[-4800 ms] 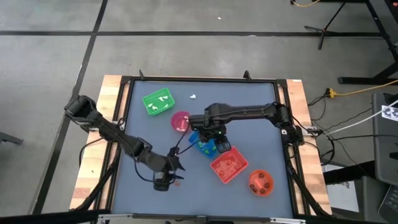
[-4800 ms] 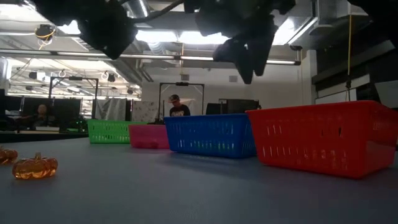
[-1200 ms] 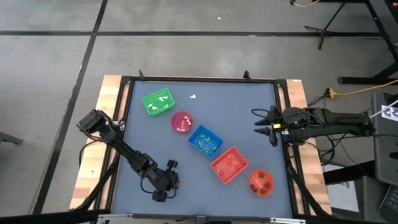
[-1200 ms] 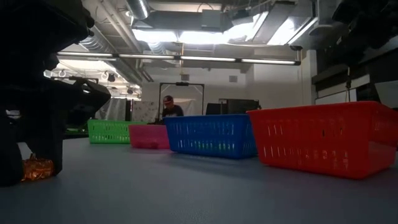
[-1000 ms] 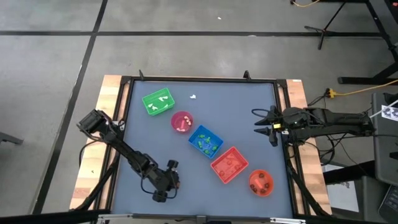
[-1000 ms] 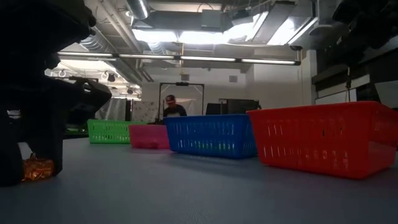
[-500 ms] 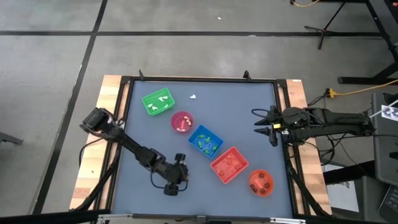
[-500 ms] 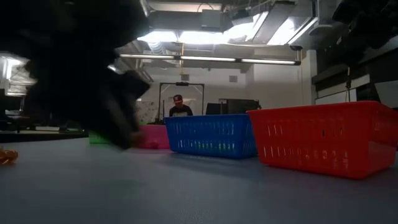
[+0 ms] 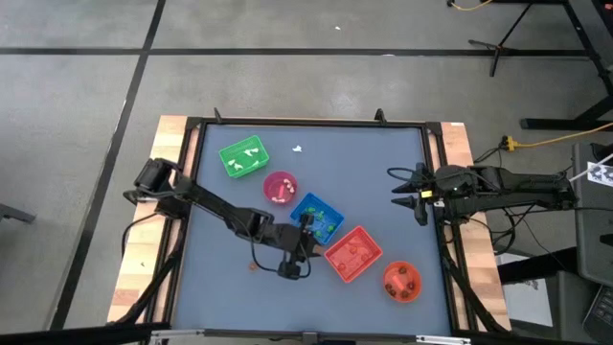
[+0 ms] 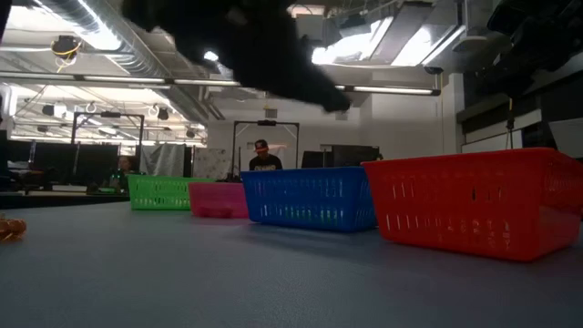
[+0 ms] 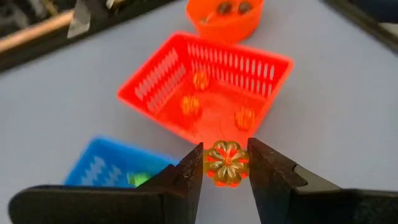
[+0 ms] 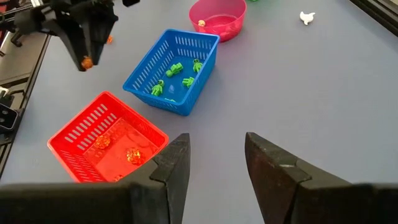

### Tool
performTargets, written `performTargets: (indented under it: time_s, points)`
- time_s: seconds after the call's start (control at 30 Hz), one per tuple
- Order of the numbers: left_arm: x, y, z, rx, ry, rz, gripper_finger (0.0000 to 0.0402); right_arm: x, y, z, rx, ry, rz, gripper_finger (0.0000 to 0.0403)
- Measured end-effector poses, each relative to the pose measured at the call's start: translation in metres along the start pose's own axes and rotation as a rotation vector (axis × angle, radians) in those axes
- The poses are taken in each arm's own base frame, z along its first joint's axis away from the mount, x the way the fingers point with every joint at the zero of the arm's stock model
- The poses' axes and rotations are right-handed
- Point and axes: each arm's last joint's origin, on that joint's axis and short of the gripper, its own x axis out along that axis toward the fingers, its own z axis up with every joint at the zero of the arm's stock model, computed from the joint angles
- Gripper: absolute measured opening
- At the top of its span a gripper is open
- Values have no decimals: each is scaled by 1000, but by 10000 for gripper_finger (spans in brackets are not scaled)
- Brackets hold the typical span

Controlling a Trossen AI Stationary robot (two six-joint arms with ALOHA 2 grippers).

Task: Sort Halloween decoration
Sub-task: Put the orange pumpkin toy into the orange bin

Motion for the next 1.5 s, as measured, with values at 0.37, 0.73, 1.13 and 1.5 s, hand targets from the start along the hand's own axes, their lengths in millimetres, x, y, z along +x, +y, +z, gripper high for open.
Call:
performTargets:
  time_s: [0.37, 0.73, 1.13, 1.5]
  points:
    - [27, 19, 21, 3, -108, -30, 100, 0, 0, 0, -2, 0, 0, 154]
    - [50, 26, 31, -118, -122, -16, 100, 0, 0, 0, -29, 0, 0, 154]
    - [50, 24, 31, -226, -119, -21, 115, 0, 0, 0, -29, 1, 0, 154]
    - [50, 24, 30, -223, -108, -15, 152, 0, 0, 0, -30, 1, 0, 154]
